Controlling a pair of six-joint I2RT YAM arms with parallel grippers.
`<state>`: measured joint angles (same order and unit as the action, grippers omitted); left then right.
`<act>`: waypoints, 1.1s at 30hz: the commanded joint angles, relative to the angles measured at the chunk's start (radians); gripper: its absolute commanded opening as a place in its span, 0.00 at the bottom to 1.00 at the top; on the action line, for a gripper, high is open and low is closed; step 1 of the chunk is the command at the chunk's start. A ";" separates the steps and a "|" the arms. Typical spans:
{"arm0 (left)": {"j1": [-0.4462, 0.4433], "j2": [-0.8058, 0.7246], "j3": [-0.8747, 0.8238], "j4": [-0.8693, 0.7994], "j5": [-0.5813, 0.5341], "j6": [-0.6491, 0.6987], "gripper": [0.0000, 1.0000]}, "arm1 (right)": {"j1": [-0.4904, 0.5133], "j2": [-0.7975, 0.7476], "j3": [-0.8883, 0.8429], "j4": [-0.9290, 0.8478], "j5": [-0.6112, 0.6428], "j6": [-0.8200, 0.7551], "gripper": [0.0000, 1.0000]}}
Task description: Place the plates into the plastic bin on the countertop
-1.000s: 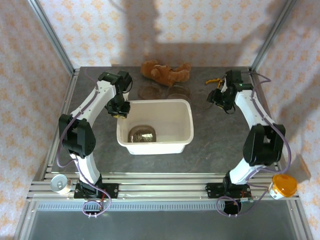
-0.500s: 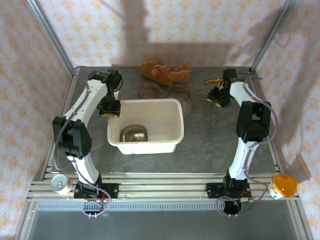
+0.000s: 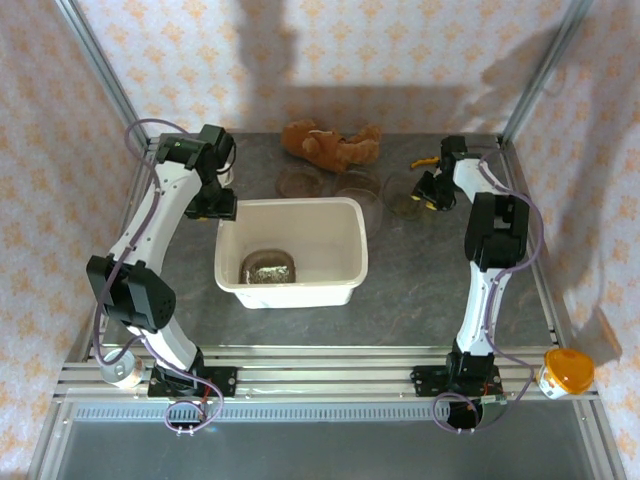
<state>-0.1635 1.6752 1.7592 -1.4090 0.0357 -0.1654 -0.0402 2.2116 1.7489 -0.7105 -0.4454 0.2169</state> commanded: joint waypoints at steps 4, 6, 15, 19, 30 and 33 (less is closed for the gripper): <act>0.003 -0.036 0.035 0.037 -0.040 -0.049 0.53 | -0.003 0.011 0.013 -0.057 0.011 -0.022 0.43; 0.003 -0.038 0.031 0.040 -0.037 -0.057 0.53 | -0.003 -0.021 -0.020 -0.044 0.027 -0.030 0.45; 0.002 -0.035 -0.002 0.068 -0.007 -0.086 0.53 | -0.003 -0.038 0.005 -0.069 0.031 -0.051 0.47; 0.003 -0.044 -0.012 0.069 -0.007 -0.091 0.54 | -0.003 -0.026 0.033 -0.100 0.033 -0.064 0.47; 0.003 -0.054 -0.038 0.076 -0.007 -0.091 0.54 | -0.003 0.023 0.120 -0.181 0.024 -0.096 0.48; 0.002 -0.058 -0.045 0.080 -0.008 -0.089 0.54 | -0.003 0.023 0.129 -0.194 0.022 -0.101 0.48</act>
<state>-0.1635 1.6539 1.7294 -1.3346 0.0288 -0.2386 -0.0402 2.2135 1.8488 -0.8494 -0.4419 0.1356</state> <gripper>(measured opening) 0.534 0.481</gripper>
